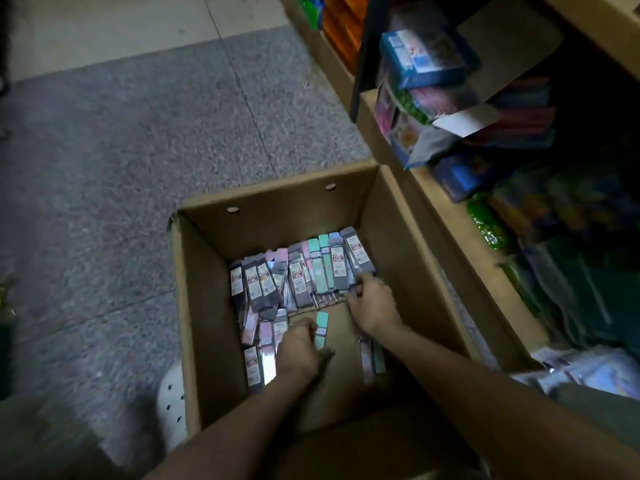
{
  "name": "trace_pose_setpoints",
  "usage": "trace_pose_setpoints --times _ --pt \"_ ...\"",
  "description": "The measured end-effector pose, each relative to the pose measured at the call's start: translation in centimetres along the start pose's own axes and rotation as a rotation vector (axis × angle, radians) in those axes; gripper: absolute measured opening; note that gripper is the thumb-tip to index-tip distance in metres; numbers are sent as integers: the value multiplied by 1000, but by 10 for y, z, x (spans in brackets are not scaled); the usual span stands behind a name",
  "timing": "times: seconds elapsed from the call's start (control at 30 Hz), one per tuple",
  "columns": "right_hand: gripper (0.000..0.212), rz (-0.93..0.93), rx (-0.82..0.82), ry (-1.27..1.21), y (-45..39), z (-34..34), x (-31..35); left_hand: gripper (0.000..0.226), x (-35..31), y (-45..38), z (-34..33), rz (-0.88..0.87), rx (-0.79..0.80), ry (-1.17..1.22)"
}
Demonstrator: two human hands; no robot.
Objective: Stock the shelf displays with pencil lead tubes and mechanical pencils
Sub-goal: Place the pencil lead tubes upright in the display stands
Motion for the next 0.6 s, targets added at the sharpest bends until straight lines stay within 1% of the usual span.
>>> trace_pose_setpoints --times 0.07,0.17,0.3,0.4,0.47,0.53,0.6 --pt "36 14 -25 -5 -13 0 6 49 0 -4 0 -9 -63 -6" --pt "38 26 -71 45 -28 2 13 59 -4 -8 4 -49 -132 -53" --pt "45 2 -80 159 -43 -2 19 44 -8 -11 7 -60 -165 -84" --pt "50 -17 -87 188 -50 -3 21 44 -11 -11 3 -81 -133 -71" --pt "51 -36 -87 184 -54 -3 20 46 -14 -12 7 -100 -138 -39" --pt "47 -46 -86 182 -54 -2 18 44 -15 -14 12 -96 -153 19" --pt "36 -46 -94 138 -51 -1 13 35 -16 -17 20 -75 -165 125"
Point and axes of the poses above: each hand's wrist, its own y-axis away from the middle knuckle, its own z-axis out of the back of the hand, x = y × z, the point moved 10 cm from there along -y, towards the middle knuckle, and after that the axes turned 2 degrees about z, right-handed, at the moved point
